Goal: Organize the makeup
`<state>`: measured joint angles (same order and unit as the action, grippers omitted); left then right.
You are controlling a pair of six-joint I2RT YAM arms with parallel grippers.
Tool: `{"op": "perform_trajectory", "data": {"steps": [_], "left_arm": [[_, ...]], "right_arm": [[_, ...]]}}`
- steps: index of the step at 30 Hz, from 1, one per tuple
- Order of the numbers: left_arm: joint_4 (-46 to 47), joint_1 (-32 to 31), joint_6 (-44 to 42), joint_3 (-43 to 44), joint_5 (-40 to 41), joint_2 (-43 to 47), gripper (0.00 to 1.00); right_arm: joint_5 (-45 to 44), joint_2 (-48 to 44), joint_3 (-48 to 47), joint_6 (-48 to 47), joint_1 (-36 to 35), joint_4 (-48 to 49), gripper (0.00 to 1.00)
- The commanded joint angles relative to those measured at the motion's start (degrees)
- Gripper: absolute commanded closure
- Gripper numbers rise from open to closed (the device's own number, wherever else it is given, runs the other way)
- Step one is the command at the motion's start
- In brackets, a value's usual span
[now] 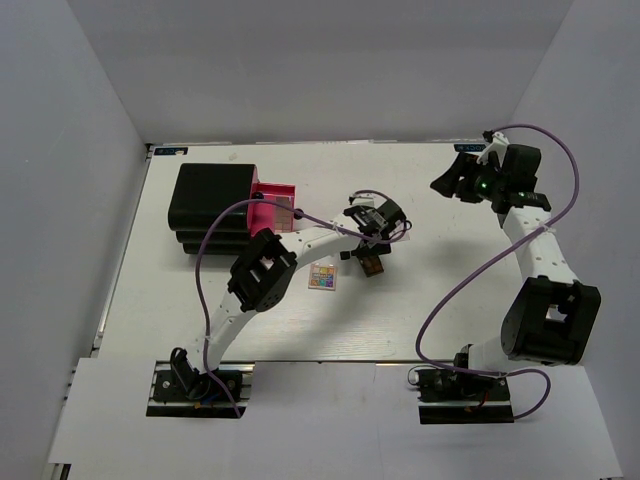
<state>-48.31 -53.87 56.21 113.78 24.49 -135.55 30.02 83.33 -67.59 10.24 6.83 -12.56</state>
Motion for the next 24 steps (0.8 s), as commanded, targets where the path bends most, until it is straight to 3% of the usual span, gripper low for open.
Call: {"op": "perform_trajectory", "data": {"steps": [1,6,11,17,22,24], "left_arm": [[-4.68,-0.10,0.05,-0.57,0.12,-2.97,0.14],[-6.88,-0.10,-1.01,-2.42,1.35,-3.06,0.23],[-6.97,-0.10,-1.62,-4.35,2.49,-0.44,0.48],[8.02,-0.10,-9.69,-11.81,2.24,11.25,0.74],[13.94,1.30,-18.22,-15.33,-0.32,21.36,0.81],[13.69,1.31,-20.94,-15.78,2.64,24.17,0.81]], "right_arm": [[2.50,-2.12,0.44,1.27,0.90,2.45,0.34],[3.64,-2.21,0.88,1.71,1.52,2.97,0.33],[4.78,-2.30,1.32,1.98,1.78,3.06,0.33],[6.54,-2.12,1.50,2.15,1.87,3.15,0.34],[8.12,-2.03,1.68,2.15,1.78,3.42,0.36],[8.56,-1.94,1.76,2.24,1.78,3.33,0.36]]}}
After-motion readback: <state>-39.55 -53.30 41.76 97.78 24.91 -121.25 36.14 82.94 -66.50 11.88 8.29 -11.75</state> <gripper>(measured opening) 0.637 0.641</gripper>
